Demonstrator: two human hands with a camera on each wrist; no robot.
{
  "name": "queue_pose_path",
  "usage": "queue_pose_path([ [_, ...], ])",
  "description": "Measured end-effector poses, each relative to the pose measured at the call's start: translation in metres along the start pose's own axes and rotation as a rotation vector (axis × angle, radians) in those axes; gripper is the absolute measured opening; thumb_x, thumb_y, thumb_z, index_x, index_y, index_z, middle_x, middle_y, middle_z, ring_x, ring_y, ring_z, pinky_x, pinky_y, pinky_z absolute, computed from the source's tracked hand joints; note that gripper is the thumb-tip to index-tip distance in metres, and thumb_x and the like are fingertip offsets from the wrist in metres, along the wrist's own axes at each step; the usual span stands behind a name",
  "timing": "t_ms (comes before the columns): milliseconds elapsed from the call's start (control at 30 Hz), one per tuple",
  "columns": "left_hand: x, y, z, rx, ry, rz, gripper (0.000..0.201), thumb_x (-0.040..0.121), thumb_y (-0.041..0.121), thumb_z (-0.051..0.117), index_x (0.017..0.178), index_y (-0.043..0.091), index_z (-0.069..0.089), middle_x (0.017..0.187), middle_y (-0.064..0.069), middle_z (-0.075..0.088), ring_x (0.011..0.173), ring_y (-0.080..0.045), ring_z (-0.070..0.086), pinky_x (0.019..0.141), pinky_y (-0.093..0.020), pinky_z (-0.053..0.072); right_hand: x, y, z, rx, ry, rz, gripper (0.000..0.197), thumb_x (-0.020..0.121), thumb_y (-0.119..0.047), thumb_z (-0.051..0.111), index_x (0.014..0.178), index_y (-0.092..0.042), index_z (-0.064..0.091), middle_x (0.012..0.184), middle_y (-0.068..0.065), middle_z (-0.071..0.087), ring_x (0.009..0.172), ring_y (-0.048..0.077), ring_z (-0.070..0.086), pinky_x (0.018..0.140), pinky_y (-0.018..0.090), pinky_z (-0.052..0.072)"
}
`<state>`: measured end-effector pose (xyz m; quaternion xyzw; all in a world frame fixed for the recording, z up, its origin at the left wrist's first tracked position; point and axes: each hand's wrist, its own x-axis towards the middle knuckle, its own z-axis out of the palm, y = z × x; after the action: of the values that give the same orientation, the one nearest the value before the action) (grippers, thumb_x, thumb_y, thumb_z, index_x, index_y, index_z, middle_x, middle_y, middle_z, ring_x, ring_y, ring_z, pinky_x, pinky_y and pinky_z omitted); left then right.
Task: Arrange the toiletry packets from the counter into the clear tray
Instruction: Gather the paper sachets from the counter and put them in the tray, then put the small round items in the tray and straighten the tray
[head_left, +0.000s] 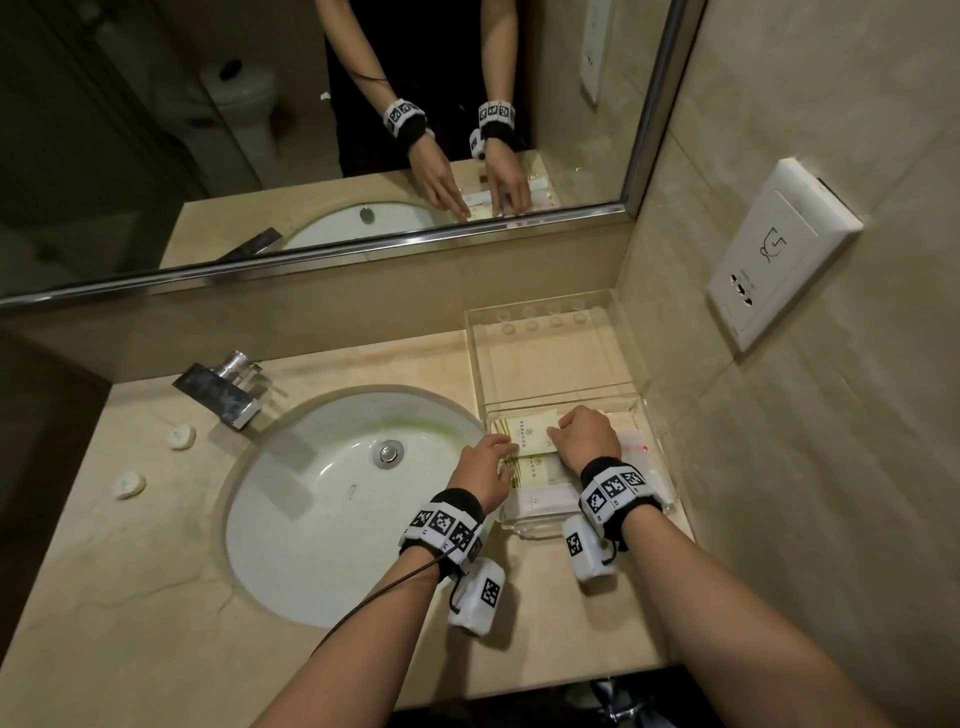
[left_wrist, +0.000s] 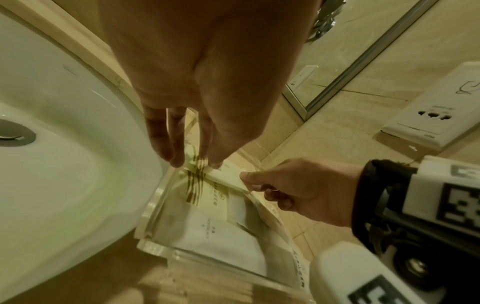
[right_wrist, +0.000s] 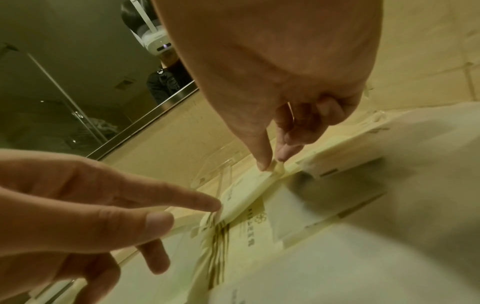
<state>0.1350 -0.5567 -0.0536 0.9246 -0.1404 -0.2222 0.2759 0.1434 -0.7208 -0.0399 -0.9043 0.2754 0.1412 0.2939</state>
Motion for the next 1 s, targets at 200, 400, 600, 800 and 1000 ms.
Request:
queue_pose_path([
  [200, -0.005, -0.003, -0.005, -0.039, -0.005, -0.006, 0.037, 0.094, 0.015, 0.051, 0.13, 0.014, 0.057, 0.145, -0.003, 0.045, 0.128, -0.027, 0.046, 0.111, -0.037, 0.034, -0.001, 0.005, -0.001, 0.052, 0.022, -0.023, 0.026, 0.09, -0.03, 0.063, 0.107, -0.01, 0.064, 0.113, 0.01, 0.067, 0.103, 0.029, 0.063, 0.082, 0.033, 0.048],
  [400, -0.022, -0.016, -0.03, -0.282, 0.166, -0.075, 0.025, 0.093, 0.014, 0.052, 0.114, 0.013, 0.066, 0.114, -0.003, 0.066, 0.09, -0.018, 0.059, 0.087, -0.026, 0.047, -0.011, -0.009, 0.0, 0.232, 0.101, -0.17, 0.018, 0.087, -0.027, 0.067, 0.098, -0.014, 0.062, 0.097, 0.005, 0.066, 0.092, 0.023, 0.063, 0.074, 0.029, 0.046],
  [600, -0.048, -0.066, -0.066, -0.425, 0.315, -0.212, 0.017, 0.089, 0.011, 0.055, 0.098, 0.011, 0.069, 0.088, 0.001, 0.067, 0.076, -0.009, 0.06, 0.064, -0.009, 0.045, -0.042, -0.076, 0.02, 0.347, -0.031, -0.416, 0.011, 0.086, -0.02, 0.067, 0.092, -0.011, 0.068, 0.083, -0.004, 0.067, 0.079, 0.013, 0.061, 0.069, 0.023, 0.047],
  [800, -0.101, -0.142, -0.113, -0.51, 0.483, -0.361, 0.011, 0.087, 0.011, 0.057, 0.089, 0.014, 0.068, 0.078, -0.002, 0.07, 0.064, -0.009, 0.062, 0.059, -0.012, 0.046, -0.08, -0.159, 0.079, 0.318, -0.221, -0.604, 0.006, 0.084, -0.02, 0.068, 0.086, -0.014, 0.069, 0.081, -0.002, 0.07, 0.073, 0.013, 0.063, 0.069, 0.028, 0.051],
  [1000, -0.161, -0.225, -0.153, -0.579, 0.605, -0.527, 0.016, 0.086, 0.008, 0.055, 0.093, 0.014, 0.068, 0.076, -0.001, 0.069, 0.057, 0.001, 0.058, 0.054, -0.015, 0.043, -0.13, -0.234, 0.158, 0.239, -0.424, -0.741, 0.006, 0.083, -0.021, 0.068, 0.086, -0.016, 0.069, 0.078, -0.006, 0.069, 0.064, 0.007, 0.061, 0.069, 0.029, 0.053],
])
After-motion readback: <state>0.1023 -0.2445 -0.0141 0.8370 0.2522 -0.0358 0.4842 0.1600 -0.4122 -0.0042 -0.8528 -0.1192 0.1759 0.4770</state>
